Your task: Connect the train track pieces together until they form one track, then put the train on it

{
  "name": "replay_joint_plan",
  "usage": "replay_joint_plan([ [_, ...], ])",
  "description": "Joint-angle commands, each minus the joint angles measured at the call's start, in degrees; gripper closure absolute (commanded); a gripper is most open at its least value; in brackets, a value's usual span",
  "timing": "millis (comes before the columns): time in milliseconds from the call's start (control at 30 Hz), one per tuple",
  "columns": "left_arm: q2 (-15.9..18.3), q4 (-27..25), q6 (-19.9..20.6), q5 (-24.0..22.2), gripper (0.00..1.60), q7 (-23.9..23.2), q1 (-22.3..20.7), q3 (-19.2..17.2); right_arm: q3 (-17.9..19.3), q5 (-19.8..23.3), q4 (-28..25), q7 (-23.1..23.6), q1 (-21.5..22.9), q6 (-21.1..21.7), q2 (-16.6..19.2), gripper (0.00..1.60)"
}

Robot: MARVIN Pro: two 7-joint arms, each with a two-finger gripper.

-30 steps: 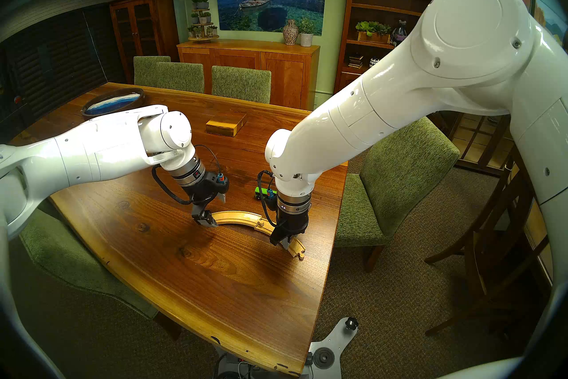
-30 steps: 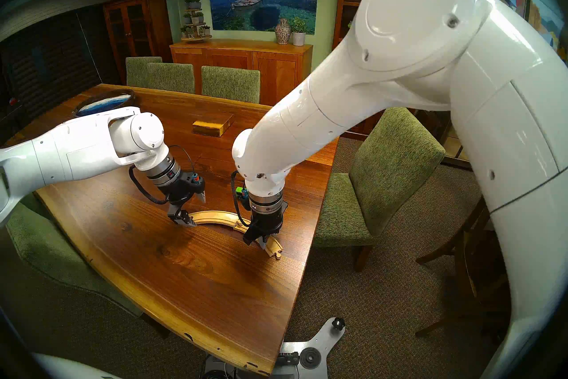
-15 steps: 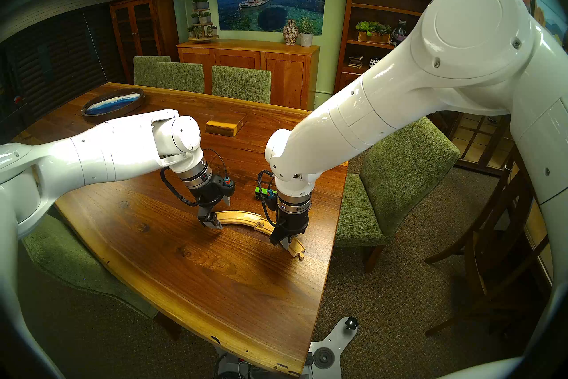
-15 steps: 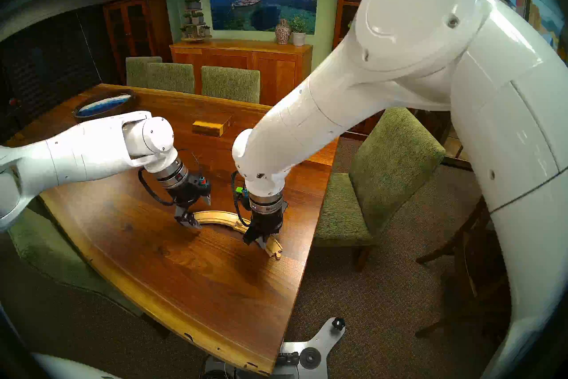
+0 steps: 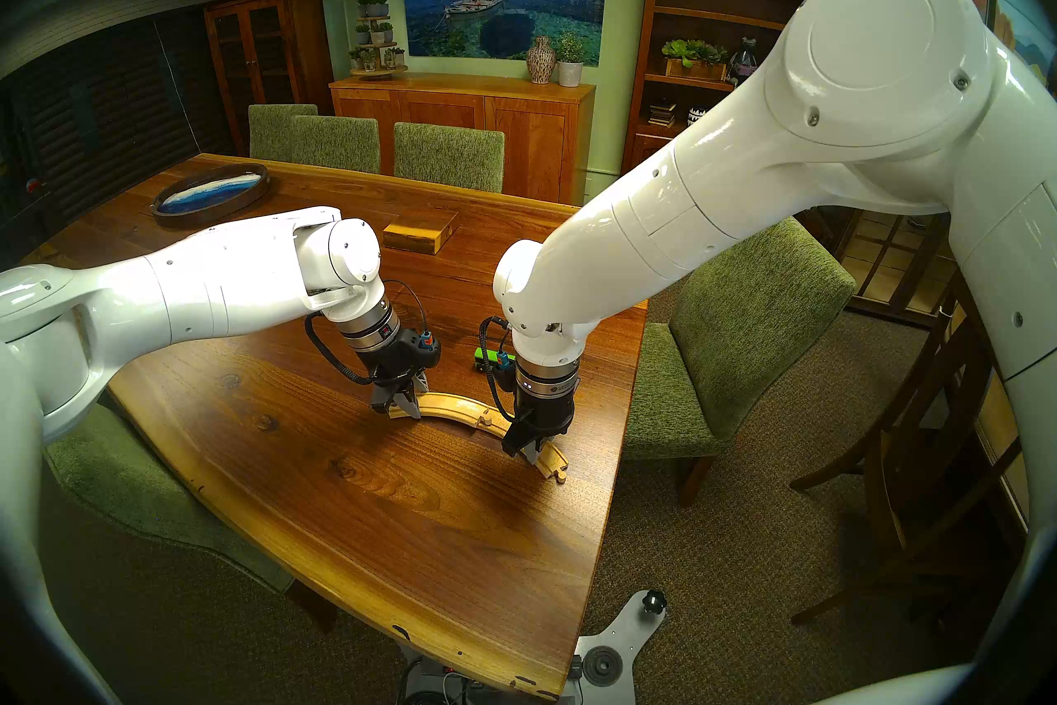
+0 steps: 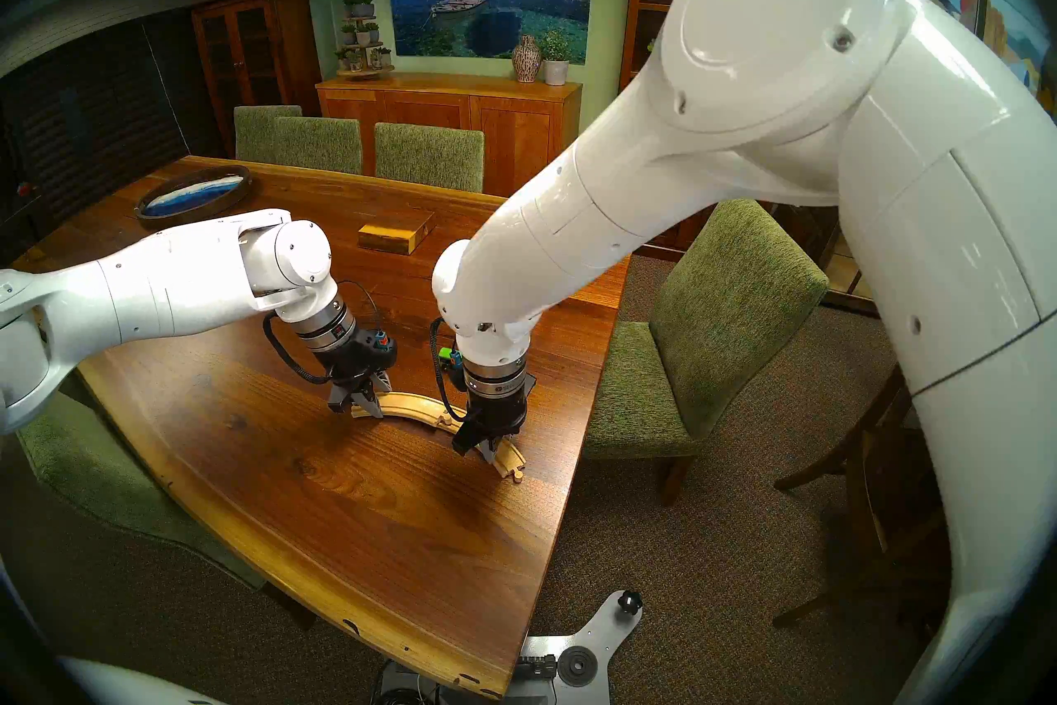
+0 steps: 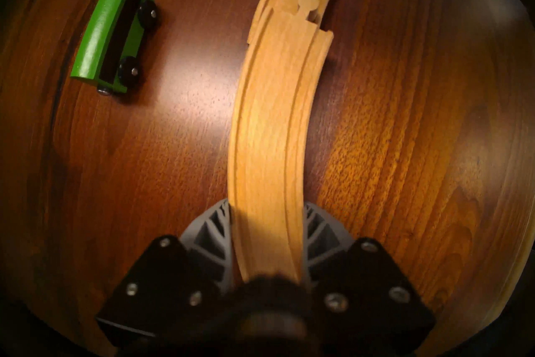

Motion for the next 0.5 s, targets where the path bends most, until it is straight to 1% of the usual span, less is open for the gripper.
replay_joint_plan([
  [0, 0.6, -1.2, 2.1, -0.1, 1.6, 0.9, -1.1, -0.9, -0.4, -0.1, 0.0, -0.6, 0.0, -0.3, 0.0, 1.6],
  [167, 1.2, -2.2, 2.9, 0.2, 1.6, 0.9, -1.4, -1.1, -0.4, -0.1, 0.0, -0.5, 0.0, -0.3, 0.0, 1.6],
  [267, 2.1, -3.6, 4.2, 0.0, 1.6, 0.8, -1.8, -1.2, -0.4, -0.1, 0.0, -0.5, 0.0, -0.3, 0.0, 1.6],
  [467, 3.8, -6.0, 6.1, -1.0, 1.6, -0.8, -2.9, -2.0, -0.4, -0.1, 0.1, -0.5, 0.0, -0.2, 0.0, 1.6],
])
